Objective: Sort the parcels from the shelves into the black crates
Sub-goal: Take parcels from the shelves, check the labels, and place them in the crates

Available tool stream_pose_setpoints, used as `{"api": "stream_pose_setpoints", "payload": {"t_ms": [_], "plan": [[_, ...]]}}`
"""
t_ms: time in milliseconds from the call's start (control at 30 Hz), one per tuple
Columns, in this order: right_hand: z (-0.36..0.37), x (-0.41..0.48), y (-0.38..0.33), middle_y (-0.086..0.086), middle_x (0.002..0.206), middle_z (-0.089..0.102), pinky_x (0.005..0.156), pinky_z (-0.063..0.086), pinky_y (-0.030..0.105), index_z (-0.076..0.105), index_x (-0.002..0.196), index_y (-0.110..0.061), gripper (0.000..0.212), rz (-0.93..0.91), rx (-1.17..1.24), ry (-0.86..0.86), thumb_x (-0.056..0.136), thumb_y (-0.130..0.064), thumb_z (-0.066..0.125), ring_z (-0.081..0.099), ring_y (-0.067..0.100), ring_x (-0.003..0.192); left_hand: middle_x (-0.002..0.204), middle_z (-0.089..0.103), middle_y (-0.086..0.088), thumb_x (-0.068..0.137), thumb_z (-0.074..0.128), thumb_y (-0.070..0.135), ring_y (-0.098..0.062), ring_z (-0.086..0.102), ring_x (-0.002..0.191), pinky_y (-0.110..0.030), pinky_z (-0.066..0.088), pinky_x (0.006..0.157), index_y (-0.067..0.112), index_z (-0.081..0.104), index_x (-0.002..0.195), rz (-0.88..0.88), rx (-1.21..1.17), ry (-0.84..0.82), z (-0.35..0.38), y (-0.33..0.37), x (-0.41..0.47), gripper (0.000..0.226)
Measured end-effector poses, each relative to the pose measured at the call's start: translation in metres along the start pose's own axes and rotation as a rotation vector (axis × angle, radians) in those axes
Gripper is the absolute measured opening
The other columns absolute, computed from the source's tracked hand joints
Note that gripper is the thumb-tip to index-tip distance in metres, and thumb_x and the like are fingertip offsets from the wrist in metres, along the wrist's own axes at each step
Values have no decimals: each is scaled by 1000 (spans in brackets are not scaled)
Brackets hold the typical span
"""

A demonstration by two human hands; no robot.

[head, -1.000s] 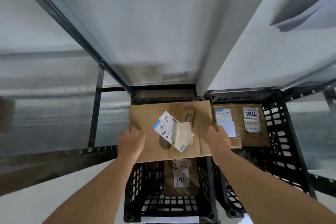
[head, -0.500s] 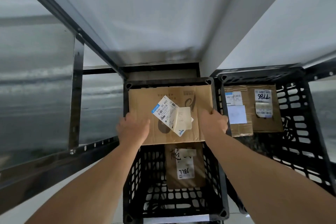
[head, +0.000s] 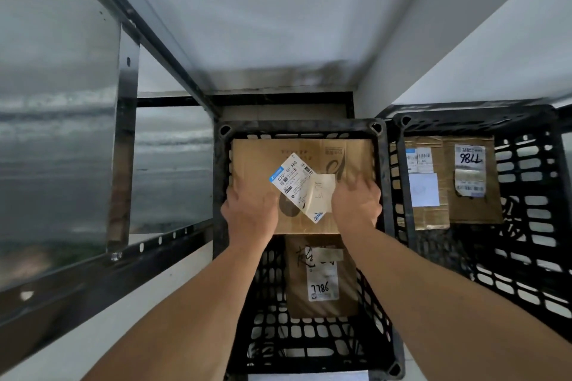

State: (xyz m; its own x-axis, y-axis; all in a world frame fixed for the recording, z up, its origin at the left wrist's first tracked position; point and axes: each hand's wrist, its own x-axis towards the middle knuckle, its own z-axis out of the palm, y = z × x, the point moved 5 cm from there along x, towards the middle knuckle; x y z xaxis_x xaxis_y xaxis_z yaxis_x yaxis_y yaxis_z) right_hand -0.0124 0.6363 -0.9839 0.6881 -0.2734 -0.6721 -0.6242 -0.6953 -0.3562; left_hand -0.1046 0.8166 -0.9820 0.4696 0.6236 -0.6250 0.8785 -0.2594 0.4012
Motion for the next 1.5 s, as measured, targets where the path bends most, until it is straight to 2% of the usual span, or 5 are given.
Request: {"api": "stream_pose_setpoints", "payload": {"t_ms": [333, 733, 1067, 1233, 1500], "plan": [[6, 14, -1, -3, 163, 20, 102, 40, 41, 33, 157, -31, 55, -27, -26, -33, 103, -28, 42, 31, 31, 140, 160, 9, -29, 86, 17, 60, -42, -5, 150, -55, 2, 122, -6, 11, 153, 279, 678, -116, 39, -16, 6, 94], [3, 17, 4, 5, 164, 20, 116, 33, 43, 31, 158, -25, 55, -124, -102, -175, 104, -30, 40, 28, 29, 146, 160, -23, -20, 100, 46, 39, -32, -22, 148, -39, -11, 119, 3, -16, 153, 184, 541, -384, 22, -13, 7, 90], [-27, -30, -5, 1, 159, 36, 87, 41, 30, 23, 161, -29, 63, -306, -143, -354, 102, -21, 44, 44, 25, 135, 164, 10, -8, 98, 52, 36, -29, 11, 151, -46, 19, 121, 15, 14, 157, 249, 385, -336, -20, 20, -38, 73], [-71, -76, -28, 3, 165, 24, 121, 22, 61, 23, 159, -31, 58, -467, -484, -340, 103, -42, 36, 13, 29, 154, 166, 2, -6, 100, 42, 51, -27, -1, 152, -48, 10, 121, 16, 4, 158, 344, 586, -197, -70, 49, -90, 77], [-181, -186, -87, 0, 171, 0, 124, -1, 60, 12, 160, -37, 58, -782, -752, -258, 106, -46, 27, -15, 27, 156, 166, -12, -3, 101, 30, 53, -24, -13, 152, -48, 0, 123, 21, -8, 158, 378, 671, 45, -173, 118, -201, 75]]}}
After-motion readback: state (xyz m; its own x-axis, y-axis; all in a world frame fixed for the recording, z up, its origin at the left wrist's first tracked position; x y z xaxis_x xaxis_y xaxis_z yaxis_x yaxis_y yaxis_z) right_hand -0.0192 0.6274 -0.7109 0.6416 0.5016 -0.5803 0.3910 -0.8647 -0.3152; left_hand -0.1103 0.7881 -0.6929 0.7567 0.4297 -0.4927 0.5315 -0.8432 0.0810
